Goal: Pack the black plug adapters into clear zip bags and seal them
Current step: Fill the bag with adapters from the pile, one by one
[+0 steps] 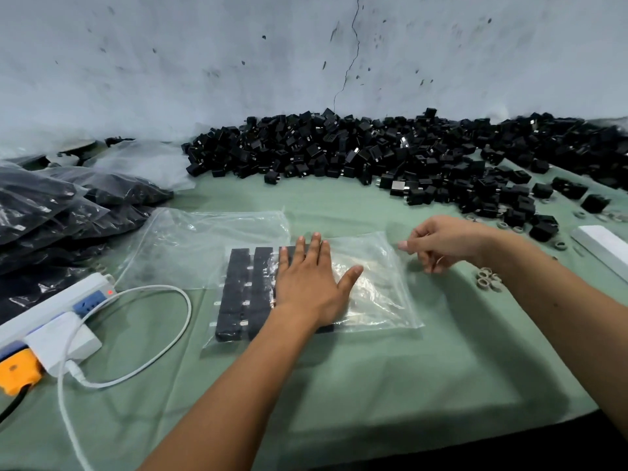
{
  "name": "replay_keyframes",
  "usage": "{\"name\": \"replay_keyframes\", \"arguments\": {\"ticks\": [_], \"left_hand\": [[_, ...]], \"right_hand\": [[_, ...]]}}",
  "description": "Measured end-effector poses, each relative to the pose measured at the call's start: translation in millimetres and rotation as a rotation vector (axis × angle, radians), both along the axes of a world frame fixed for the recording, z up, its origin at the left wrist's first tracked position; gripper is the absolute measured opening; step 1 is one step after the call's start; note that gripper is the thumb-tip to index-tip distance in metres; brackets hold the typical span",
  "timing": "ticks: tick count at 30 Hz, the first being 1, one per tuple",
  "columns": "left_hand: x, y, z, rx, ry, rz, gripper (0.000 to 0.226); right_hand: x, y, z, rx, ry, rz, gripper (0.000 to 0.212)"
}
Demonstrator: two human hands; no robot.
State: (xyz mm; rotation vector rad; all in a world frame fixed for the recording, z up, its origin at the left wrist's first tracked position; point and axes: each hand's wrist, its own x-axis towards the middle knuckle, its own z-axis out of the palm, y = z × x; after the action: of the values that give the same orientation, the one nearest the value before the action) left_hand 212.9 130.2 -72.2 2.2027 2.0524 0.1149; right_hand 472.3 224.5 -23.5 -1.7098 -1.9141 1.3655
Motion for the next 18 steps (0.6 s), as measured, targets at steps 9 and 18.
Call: {"name": "replay_keyframes", "arguments": {"ticks": [9, 18], "left_hand": [[2.1, -4.0, -4.8, 0.053, -0.003, -0.005, 0.101], [8.4, 0.4, 9.2, 0.035, -0.101, 0.025, 0.099]], "right_hand": [[-16.1, 71.4, -33.2, 0.684, -0.675, -0.380, 0.051], [-21.8, 130.4, -45.2, 0.612, -0.649, -0.256, 0.113]]}}
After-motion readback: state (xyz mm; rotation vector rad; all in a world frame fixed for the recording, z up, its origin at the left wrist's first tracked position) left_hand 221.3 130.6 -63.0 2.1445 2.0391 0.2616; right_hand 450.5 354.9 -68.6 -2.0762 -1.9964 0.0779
